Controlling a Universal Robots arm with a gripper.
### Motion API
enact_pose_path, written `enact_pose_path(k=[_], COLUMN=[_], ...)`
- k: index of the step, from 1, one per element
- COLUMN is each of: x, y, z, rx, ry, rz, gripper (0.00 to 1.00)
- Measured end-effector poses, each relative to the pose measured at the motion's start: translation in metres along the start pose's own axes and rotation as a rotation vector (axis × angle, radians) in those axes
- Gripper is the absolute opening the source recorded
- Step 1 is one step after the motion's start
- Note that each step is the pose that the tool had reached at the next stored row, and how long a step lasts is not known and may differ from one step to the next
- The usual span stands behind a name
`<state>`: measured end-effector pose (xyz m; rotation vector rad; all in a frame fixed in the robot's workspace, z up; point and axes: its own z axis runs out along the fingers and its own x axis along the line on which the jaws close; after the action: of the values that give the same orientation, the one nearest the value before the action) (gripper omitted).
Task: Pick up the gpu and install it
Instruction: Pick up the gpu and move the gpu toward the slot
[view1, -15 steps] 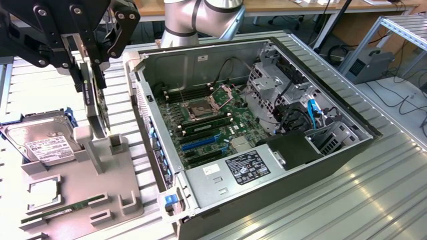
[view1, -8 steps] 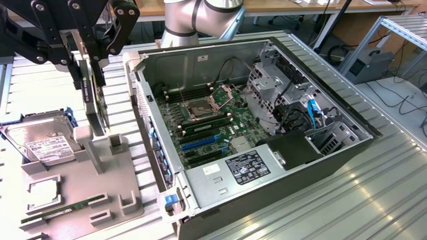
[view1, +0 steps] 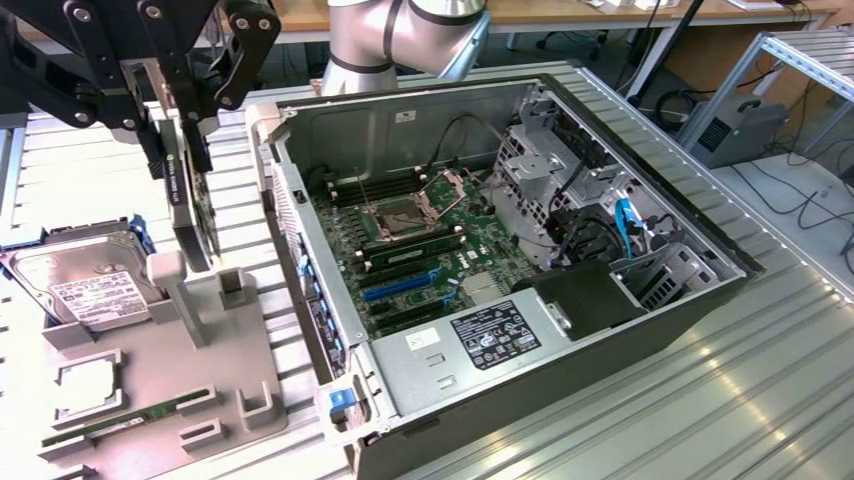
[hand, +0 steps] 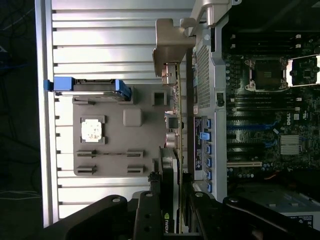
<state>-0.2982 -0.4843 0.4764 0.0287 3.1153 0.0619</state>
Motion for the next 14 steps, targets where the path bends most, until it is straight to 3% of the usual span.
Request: enact_pose_path(k=[14], x=[-0.025], y=[0.0004], z=[0.0008], rx=[-0.0002], ry=[-0.0002], rz=[0.000], gripper=[0.27])
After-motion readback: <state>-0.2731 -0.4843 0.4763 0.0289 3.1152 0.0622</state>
